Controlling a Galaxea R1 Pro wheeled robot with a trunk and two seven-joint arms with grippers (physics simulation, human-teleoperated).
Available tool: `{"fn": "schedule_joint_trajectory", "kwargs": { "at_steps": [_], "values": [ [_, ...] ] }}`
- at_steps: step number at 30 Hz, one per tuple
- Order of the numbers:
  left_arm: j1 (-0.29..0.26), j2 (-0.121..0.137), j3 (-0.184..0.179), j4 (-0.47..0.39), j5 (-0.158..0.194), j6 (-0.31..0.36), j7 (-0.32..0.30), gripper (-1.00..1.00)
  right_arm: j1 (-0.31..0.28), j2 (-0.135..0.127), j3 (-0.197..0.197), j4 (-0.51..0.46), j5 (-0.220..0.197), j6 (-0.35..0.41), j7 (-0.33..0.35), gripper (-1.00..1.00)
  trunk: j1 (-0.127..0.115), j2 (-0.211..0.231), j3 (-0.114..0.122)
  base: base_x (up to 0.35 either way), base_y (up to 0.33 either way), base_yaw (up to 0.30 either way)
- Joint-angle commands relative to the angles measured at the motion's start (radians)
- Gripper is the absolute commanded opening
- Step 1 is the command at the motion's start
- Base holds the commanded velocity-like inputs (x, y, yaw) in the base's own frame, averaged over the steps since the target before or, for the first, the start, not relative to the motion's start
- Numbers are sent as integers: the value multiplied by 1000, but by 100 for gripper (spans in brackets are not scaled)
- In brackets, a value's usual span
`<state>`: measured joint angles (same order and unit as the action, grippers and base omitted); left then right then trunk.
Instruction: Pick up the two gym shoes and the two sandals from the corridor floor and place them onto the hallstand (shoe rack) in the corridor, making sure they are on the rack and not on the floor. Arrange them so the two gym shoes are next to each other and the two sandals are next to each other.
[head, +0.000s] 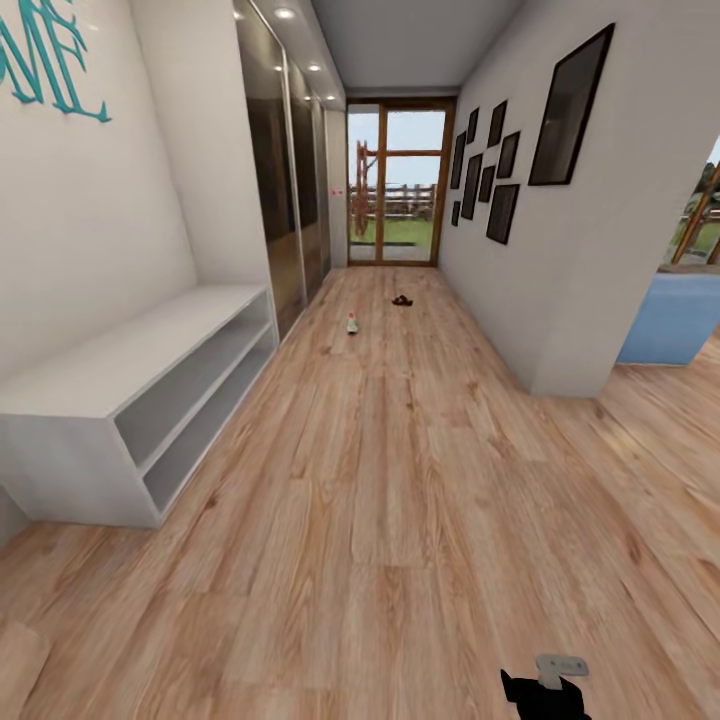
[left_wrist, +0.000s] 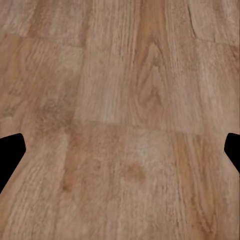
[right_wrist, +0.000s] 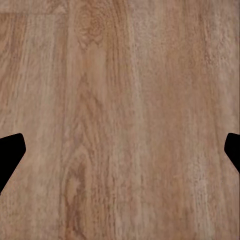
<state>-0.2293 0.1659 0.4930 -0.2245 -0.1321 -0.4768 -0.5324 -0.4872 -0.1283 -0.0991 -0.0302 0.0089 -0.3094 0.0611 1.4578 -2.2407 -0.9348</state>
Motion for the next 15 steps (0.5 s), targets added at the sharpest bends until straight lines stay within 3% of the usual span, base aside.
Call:
{"fn": "schedule_joint_trajectory", "kwargs": {
  "at_steps": [1, 15],
  "values": [
    [-1, 0, 9, 1, -11, -5, -3, 100, -1, 0, -8, 1, 1, -3, 6, 100, 0, 0, -1, 326, -108, 0],
    [-1, 0, 9, 1, -11, -5, -3, 100, -1, 0, -8, 1, 1, -3, 6, 100, 0, 0, -1, 326, -108, 0]
  ]
}}
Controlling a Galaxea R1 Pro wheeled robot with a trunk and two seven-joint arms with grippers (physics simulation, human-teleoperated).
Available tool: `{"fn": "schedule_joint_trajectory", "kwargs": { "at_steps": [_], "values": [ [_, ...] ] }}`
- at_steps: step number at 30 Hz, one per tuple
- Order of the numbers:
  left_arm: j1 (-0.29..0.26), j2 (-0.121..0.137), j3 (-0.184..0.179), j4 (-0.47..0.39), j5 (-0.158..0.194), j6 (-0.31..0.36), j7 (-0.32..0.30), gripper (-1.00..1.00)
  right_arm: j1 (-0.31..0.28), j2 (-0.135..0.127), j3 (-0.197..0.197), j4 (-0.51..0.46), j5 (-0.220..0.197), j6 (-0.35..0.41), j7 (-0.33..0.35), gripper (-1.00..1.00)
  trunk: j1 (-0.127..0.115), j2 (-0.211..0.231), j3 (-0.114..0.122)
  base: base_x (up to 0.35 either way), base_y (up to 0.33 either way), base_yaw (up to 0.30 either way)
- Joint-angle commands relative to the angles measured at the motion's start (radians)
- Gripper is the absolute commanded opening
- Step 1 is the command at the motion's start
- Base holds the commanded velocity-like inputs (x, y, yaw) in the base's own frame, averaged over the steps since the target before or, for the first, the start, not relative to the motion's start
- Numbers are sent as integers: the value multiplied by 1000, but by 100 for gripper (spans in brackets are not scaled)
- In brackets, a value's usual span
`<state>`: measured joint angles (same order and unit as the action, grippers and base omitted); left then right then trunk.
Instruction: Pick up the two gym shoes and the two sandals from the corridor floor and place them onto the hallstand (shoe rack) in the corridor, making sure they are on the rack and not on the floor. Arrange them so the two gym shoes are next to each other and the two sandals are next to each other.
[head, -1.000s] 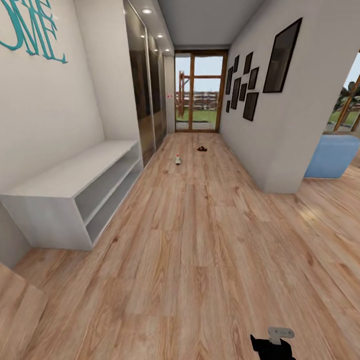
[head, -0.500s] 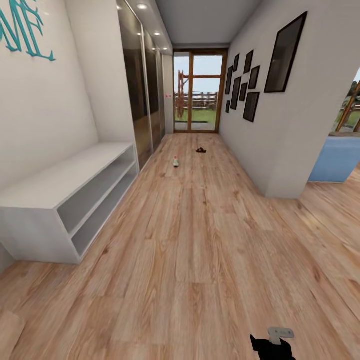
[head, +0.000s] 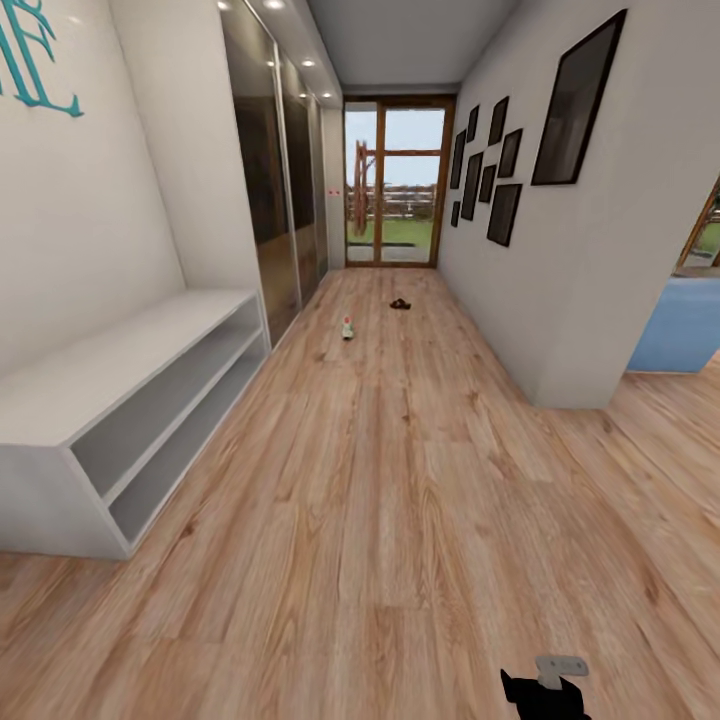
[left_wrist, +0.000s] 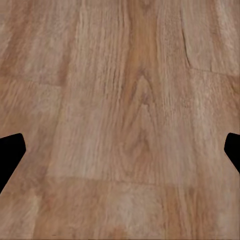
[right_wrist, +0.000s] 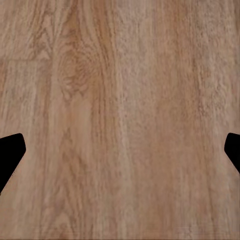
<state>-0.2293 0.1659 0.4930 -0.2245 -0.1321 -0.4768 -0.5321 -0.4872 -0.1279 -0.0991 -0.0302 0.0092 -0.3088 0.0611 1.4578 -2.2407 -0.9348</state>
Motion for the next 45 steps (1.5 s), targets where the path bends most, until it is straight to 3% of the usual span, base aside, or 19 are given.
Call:
{"fn": "schedule_joint_trajectory", "kwargs": {
  "at_steps": [1, 45],
  "values": [
    [-1, 0, 9, 1, -11, -5, -3, 100, -1, 0, -8, 1, 1, -3, 6, 100, 0, 0, -1, 326, -108, 0],
    [-1, 0, 9, 0, -11, -5, -3, 100, -1, -1, -8, 1, 0, -4, 6, 100, 0, 0, -1, 326, -108, 0]
  ]
}}
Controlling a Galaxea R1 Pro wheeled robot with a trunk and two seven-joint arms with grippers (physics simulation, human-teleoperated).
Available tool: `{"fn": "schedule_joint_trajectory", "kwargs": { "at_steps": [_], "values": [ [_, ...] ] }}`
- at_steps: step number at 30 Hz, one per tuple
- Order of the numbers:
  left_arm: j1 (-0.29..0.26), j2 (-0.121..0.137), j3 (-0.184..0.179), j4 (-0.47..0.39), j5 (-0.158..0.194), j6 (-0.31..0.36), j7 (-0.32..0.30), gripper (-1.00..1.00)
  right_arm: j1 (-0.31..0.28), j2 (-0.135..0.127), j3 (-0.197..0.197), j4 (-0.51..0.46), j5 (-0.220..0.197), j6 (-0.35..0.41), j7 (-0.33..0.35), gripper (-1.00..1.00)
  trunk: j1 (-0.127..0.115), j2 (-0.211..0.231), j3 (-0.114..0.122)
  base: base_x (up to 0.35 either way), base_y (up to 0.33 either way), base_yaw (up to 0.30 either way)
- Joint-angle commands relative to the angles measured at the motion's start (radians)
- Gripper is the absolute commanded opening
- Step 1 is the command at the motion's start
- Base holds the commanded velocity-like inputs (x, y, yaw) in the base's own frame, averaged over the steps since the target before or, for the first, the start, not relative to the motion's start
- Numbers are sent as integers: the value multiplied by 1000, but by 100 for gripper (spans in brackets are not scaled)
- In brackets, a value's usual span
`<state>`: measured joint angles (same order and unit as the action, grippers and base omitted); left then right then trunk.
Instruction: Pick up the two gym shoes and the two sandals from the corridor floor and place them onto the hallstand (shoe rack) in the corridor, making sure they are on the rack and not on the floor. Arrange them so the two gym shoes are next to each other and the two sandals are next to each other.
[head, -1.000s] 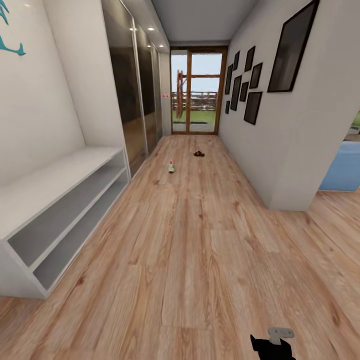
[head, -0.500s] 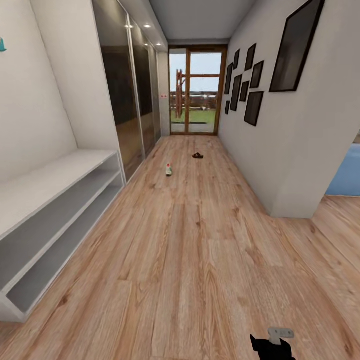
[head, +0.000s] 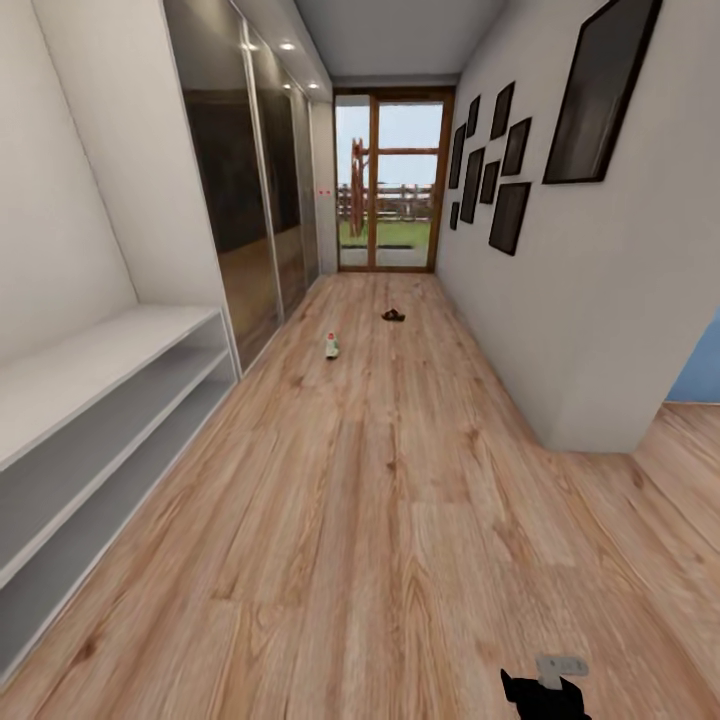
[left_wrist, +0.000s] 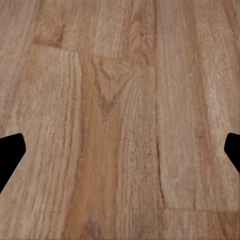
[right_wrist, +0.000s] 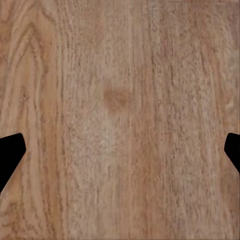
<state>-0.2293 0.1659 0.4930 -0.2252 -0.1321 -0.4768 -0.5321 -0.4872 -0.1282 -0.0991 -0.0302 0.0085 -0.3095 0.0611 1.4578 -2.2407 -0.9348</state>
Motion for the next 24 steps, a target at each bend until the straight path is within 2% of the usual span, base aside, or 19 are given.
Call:
{"fn": "schedule_joint_trajectory", "kwargs": {
  "at_steps": [1, 24],
  "values": [
    [-1, 0, 9, 1, -11, -5, -4, 100, -1, 0, -8, 1, 1, -3, 6, 100, 0, 0, -1, 326, -108, 0],
    [-1, 0, 9, 1, -11, -5, -3, 100, -1, 0, -8, 1, 1, -3, 6, 100, 0, 0, -1, 326, -108, 0]
  ]
}}
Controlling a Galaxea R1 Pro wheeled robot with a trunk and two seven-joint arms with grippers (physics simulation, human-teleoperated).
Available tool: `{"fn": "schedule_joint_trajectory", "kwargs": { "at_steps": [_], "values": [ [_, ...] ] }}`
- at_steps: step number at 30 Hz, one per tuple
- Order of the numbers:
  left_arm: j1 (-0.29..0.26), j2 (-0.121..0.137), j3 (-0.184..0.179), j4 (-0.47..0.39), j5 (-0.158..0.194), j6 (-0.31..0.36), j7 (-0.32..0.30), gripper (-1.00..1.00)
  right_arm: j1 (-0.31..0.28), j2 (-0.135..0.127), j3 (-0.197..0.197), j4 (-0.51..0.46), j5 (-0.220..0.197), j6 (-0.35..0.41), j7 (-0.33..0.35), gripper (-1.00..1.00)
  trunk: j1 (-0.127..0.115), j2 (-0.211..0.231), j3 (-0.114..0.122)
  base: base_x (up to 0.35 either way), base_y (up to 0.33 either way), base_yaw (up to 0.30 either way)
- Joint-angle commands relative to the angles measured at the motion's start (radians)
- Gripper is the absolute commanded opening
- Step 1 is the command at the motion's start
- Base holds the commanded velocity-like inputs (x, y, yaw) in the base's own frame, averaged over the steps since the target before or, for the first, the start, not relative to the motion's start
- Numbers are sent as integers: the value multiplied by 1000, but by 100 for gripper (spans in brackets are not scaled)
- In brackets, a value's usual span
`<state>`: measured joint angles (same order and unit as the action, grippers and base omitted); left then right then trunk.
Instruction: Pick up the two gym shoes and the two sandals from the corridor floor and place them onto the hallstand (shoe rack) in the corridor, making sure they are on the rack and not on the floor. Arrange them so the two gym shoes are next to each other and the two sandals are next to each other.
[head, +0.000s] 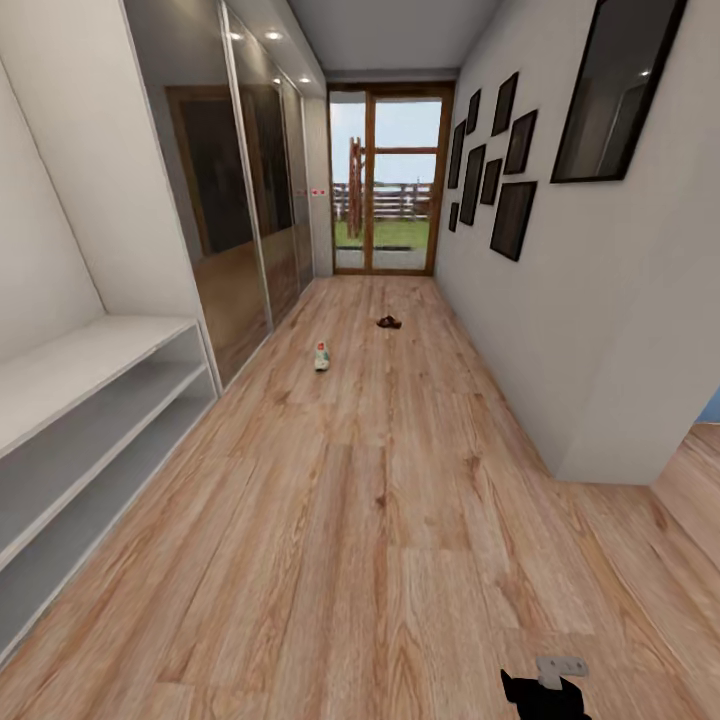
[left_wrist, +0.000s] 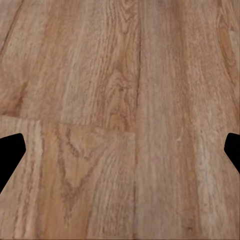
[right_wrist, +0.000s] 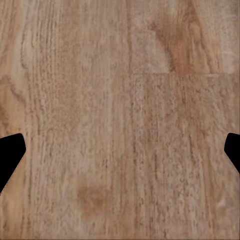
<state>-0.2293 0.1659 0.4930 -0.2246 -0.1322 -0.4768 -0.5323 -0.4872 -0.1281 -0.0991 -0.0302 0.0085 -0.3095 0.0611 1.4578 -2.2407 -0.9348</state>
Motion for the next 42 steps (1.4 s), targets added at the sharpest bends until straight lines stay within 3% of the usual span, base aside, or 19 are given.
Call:
{"fn": "schedule_joint_trajectory", "kwargs": {
  "at_steps": [1, 42],
  "values": [
    [-1, 0, 9, 0, -11, -5, -3, 100, -1, 0, -8, 1, 1, -3, 6, 100, 0, 0, -1, 326, -108, 0],
    [-1, 0, 9, 1, -11, -5, -3, 100, -1, -1, -8, 2, 2, -2, 10, 100, 0, 0, -1, 326, -108, 0]
  ]
}}
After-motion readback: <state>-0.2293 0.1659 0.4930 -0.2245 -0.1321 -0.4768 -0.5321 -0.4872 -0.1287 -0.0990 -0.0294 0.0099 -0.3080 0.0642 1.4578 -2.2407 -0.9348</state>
